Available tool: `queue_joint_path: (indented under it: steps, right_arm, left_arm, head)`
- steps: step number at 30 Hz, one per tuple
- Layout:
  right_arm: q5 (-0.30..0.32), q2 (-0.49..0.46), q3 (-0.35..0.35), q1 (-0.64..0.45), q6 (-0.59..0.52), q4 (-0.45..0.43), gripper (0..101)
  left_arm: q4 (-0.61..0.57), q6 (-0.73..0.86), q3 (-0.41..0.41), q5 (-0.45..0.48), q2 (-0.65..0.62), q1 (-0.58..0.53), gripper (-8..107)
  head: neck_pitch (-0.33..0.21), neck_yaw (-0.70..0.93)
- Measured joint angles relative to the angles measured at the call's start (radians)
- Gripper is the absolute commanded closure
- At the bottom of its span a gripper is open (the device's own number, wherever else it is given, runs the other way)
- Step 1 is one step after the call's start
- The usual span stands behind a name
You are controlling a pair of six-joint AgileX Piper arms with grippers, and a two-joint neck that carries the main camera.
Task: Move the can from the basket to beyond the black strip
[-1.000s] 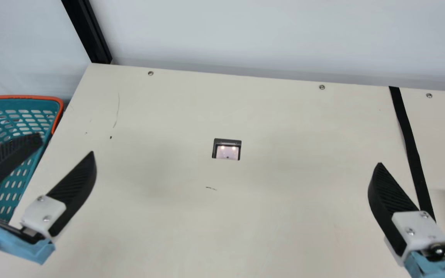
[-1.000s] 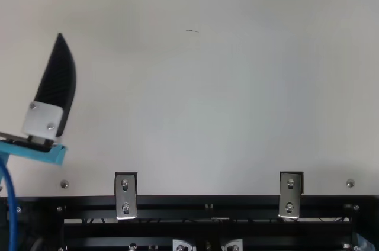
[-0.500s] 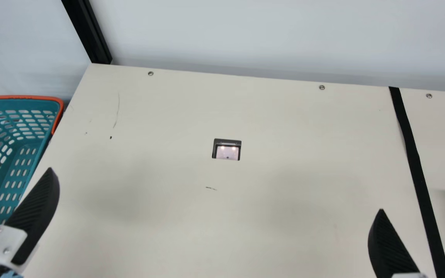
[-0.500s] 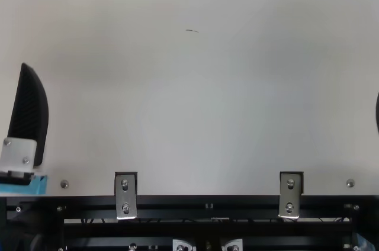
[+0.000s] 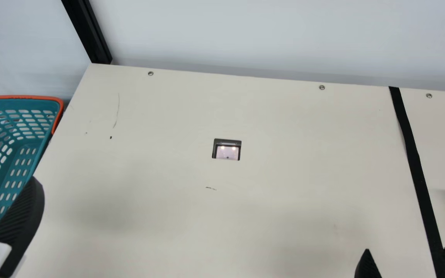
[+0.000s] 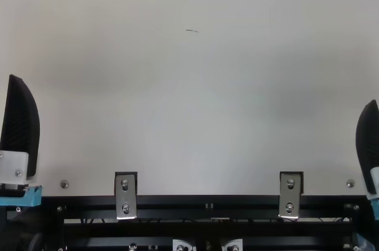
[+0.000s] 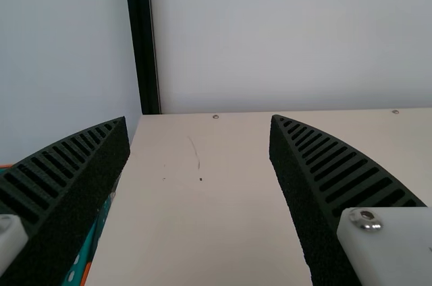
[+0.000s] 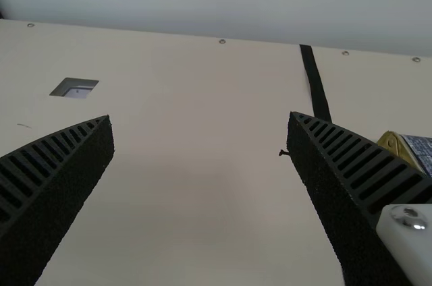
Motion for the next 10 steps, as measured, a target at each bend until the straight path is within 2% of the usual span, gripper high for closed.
queue_joint_path:
  steps: [10]
  right_arm:
    - [0.002, 0.000, 0.000, 0.000, 0.000, 0.000, 0]
  left_arm:
    - [0.000, 0.000, 0.000, 0.000, 0.000, 0.000, 9]
  head:
    - [0.000, 0.000]
